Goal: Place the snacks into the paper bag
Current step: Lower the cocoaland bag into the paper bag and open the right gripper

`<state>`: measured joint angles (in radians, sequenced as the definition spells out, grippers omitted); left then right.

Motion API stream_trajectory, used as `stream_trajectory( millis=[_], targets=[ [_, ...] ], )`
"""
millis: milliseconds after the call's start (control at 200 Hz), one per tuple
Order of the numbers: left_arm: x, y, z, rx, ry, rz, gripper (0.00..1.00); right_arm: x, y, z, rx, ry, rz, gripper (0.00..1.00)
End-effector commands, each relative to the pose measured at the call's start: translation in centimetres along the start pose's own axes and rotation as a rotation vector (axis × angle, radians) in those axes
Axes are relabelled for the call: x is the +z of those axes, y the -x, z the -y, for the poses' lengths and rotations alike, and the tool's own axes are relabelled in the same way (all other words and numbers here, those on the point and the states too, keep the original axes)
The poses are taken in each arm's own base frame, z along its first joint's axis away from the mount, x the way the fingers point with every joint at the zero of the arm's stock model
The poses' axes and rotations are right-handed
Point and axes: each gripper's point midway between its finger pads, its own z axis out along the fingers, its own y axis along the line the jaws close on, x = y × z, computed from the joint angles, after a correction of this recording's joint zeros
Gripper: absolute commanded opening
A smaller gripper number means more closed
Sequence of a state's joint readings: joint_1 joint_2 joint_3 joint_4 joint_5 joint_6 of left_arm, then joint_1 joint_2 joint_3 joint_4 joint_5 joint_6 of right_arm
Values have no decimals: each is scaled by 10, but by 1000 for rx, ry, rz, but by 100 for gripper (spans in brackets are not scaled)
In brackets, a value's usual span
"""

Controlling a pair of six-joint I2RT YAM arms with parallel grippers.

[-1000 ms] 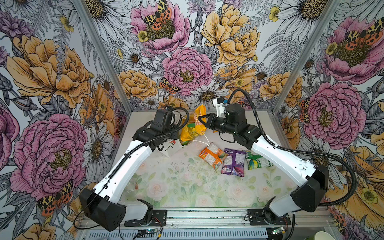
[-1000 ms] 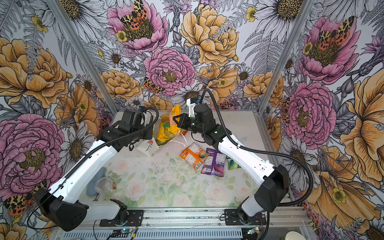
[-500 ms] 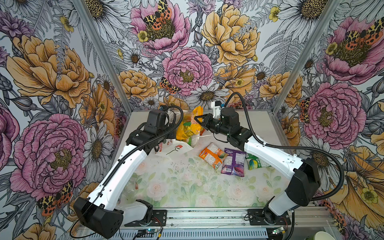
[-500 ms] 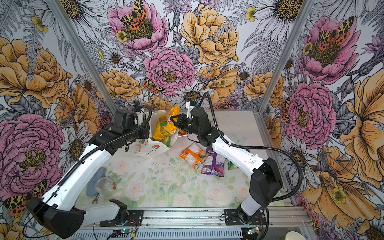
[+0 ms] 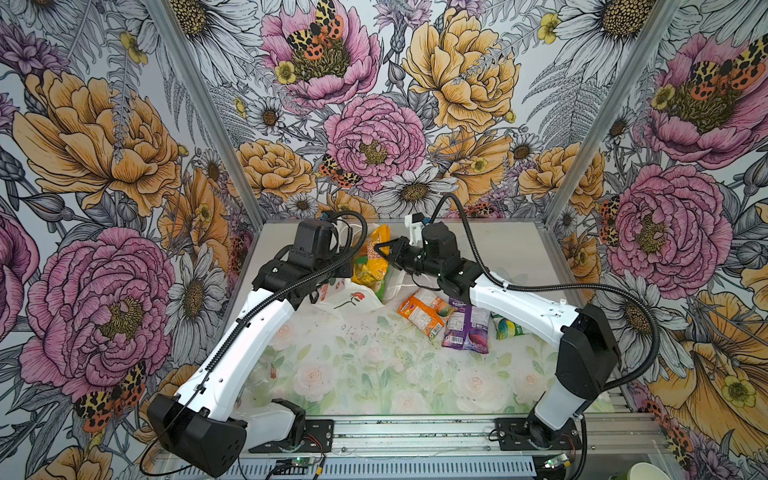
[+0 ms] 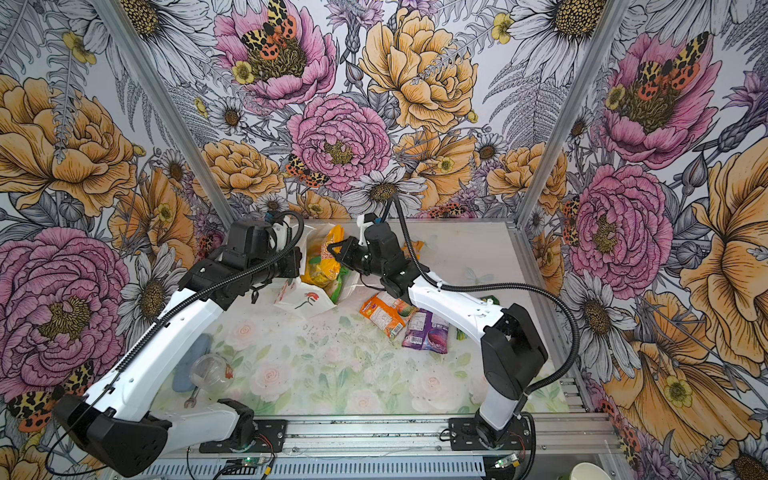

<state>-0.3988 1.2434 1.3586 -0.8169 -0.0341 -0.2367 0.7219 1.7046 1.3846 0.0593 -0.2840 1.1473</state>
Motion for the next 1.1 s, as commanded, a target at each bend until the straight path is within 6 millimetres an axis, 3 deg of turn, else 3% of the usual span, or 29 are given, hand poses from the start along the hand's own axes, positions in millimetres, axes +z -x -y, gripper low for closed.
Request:
stream_trajectory(
  millis=[0,445,485,846,1091],
  targets=[
    [-3,10,4,-21,-40,46,0,-8,23,-56,-33,166,92,0],
    [-7,11,9,-20,-69,56,0,26,7,-21,57,65,133,0],
    [-8,12,10,-19,-72,59,0,31,-6,-27,57,74,109,0],
    [-7,10,13,-18,-85,55,0,48,-21,-17,57,34,118,0],
    [-6,10,12,-14,-83,54,0,47,-29,-24,13,26,121,0]
  ],
)
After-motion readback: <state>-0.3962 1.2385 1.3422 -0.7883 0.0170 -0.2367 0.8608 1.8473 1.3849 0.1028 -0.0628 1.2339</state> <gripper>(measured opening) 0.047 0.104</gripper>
